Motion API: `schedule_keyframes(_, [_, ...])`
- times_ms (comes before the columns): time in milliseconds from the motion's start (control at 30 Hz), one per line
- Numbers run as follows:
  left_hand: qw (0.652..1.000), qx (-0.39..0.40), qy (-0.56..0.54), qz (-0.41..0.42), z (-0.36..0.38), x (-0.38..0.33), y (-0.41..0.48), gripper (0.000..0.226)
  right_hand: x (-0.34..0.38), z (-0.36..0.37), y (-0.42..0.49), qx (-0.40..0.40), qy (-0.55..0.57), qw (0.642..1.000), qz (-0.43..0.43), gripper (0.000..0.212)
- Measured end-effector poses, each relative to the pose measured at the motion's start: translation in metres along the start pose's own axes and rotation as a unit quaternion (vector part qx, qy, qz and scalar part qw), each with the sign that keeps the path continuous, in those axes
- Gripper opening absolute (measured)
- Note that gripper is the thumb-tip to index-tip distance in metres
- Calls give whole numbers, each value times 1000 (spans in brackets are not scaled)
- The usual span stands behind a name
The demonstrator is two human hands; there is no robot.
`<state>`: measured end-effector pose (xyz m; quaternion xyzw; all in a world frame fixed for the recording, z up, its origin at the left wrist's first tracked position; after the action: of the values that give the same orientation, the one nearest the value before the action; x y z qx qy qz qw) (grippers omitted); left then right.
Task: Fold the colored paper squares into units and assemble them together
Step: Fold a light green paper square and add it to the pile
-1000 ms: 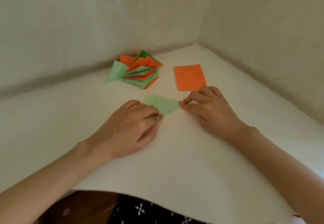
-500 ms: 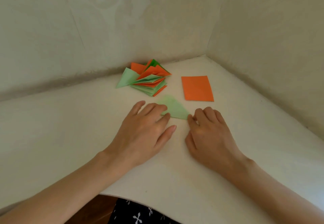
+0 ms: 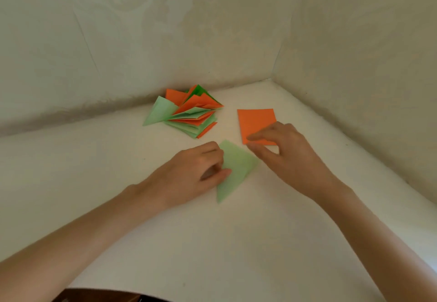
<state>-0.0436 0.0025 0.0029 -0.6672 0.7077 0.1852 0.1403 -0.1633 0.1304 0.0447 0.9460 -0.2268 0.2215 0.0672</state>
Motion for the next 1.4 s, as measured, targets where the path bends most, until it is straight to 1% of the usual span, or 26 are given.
schedule_keyframes(33, [1000, 5, -27, -1, 1, 5, 3, 35, -1, 7, 9, 25, 22, 999, 19, 27])
schedule_keyframes(100, [997, 22, -79, 8, 3, 11, 8, 25, 0, 24, 21, 63, 18, 997, 40, 39])
schedule_keyframes(167, [991, 24, -127, 27, 2, 14, 9, 22, 4, 31, 25, 62, 25, 997, 45, 44])
schedule_keyframes(267, [985, 24, -171, 23, 1, 16, 9, 25, 2, 32, 21, 44, 106, 992, 53, 47])
schedule_keyframes(367, [989, -8, -145, -10, -1, 18, 10, 31, -7, 32, 17, 38, 186, 980, 64, 48])
schedule_keyframes(467, [988, -22, -135, -67, -3, 21, 8, 46, -11, 33, 16, 3, 273, 960, 61, 48])
schedule_keyframes(533, [990, -22, -123, -67, -3, 21, 9, 49, -11, 33, 16, -23, 305, 951, 50, 46])
schedule_keyframes(567, [994, -23, -94, -54, -2, 21, 9, 46, -9, 33, 17, -30, 300, 952, 44, 42])
schedule_keyframes(667, [999, -29, -5, -11, 0, 21, 9, 40, -8, 37, 16, -47, 238, 969, 47, 27])
schedule_keyframes(767, [999, -34, 36, 21, 0, 16, 8, 38, -11, 37, 16, -73, 198, 976, 60, 21])
schedule_keyframes(867, [997, -31, 63, 38, 3, 13, 9, 34, -14, 37, 13, -81, 114, 989, 57, 15])
schedule_keyframes(967, [996, -24, 80, 42, 4, 11, 9, 30, -15, 36, 12, -96, 55, 993, 28, 7])
schedule_keyframes(1100, [996, -19, 83, 28, 4, 10, 10, 30, -11, 36, 14, -116, -31, 992, -46, 9])
schedule_keyframes(1200, [996, -22, 89, 25, 4, 11, 10, 30, -9, 32, 16, -105, -92, 985, -106, 11])
schedule_keyframes(1267, [995, -21, 92, 26, 4, 11, 9, 31, -8, 32, 17, -88, -138, 975, -148, 19])
schedule_keyframes(1333, [995, -19, 91, 24, 4, 11, 9, 31, -7, 34, 18, -85, -144, 972, -165, 26])
schedule_keyframes(1400, [995, -17, 92, 22, 4, 10, 9, 31, -7, 34, 18, -86, -137, 972, -172, 28])
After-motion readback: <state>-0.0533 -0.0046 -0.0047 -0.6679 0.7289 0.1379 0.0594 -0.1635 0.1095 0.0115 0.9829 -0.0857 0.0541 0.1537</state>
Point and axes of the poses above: each hand's wrist, its own y-axis towards the middle knuckle, its own z-axis out of the palm, x = y × z, the point moved 4 cm from there along y, towards the middle knuckle, and after that the axes turned 14 degrees about x, right-handed, at the moved point
